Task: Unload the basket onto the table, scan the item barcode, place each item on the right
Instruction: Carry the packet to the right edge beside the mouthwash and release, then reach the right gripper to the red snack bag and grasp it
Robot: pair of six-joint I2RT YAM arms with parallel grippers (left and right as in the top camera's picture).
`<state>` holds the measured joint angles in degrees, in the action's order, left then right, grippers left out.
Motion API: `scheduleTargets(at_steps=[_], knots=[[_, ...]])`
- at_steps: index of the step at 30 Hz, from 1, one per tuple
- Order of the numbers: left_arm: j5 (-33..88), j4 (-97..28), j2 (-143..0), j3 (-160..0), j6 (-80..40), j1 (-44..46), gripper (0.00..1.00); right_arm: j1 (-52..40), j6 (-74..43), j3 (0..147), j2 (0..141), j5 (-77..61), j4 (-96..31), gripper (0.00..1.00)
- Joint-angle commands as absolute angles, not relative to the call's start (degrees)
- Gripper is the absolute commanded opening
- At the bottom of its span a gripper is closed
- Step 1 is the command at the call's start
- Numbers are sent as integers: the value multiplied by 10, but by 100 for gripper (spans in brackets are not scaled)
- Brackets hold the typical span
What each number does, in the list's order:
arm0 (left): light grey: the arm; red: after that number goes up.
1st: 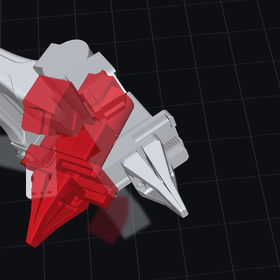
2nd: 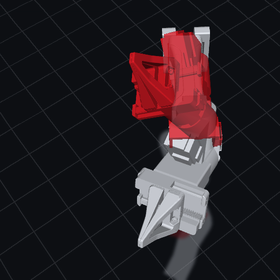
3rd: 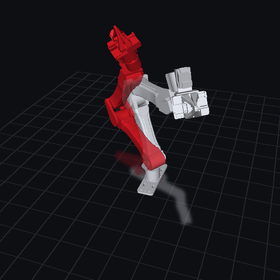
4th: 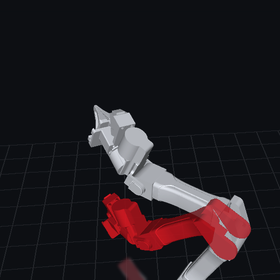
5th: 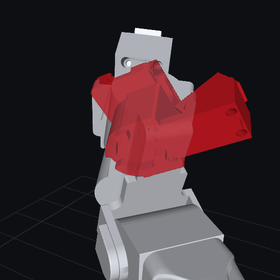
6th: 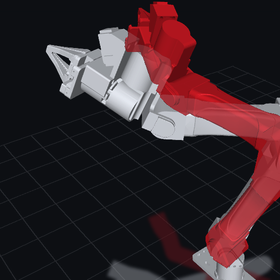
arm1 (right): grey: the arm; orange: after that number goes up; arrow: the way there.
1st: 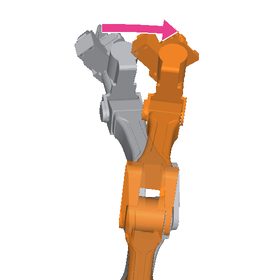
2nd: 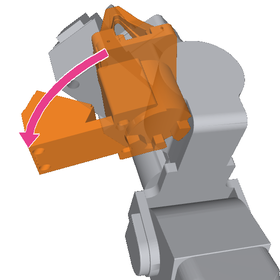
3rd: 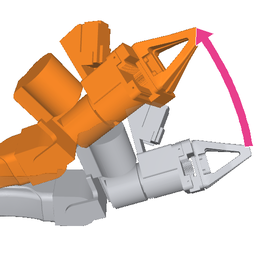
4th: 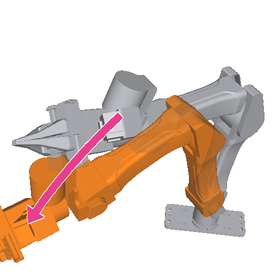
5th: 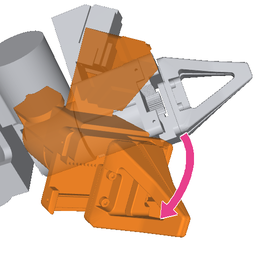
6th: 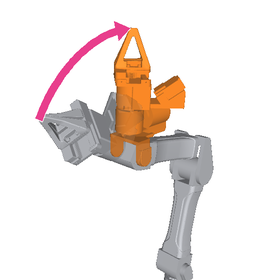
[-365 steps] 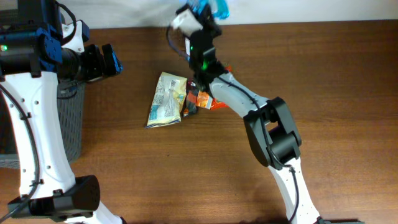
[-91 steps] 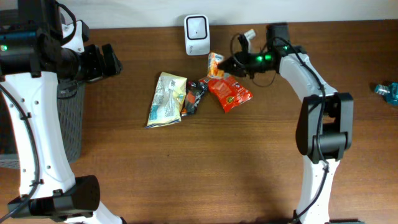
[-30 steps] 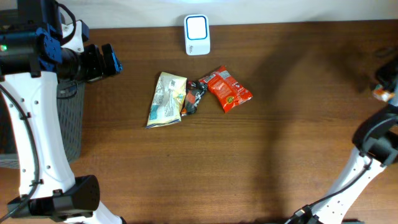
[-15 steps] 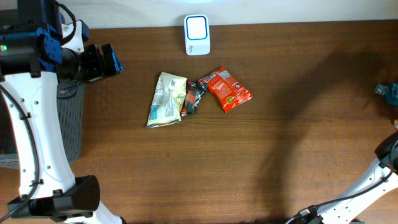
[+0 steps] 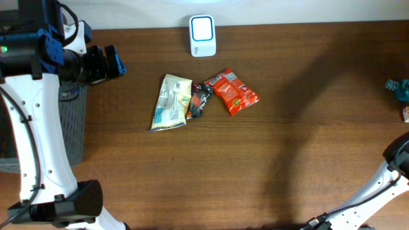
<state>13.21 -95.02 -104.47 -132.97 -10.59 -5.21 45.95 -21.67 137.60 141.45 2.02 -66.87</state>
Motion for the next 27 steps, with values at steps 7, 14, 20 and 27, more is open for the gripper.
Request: scheduleTargets(at_steps=[7, 14, 20, 27], knots=[[132, -951, -1039, -1333, -111, -52, 99, 317, 17, 1521, 1354, -365, -813, 99], [132, -951, -1039, -1333, -111, -52, 99, 76, 112, 1411, 1355, -303, -771, 99], [132, -951, -1039, -1333, -111, -52, 99, -125, 112, 1260, 1355, -36, -672, 100], [132, -951, -1039, -1333, -111, -52, 99, -297, 87, 1220, 1355, 249, -630, 87]])
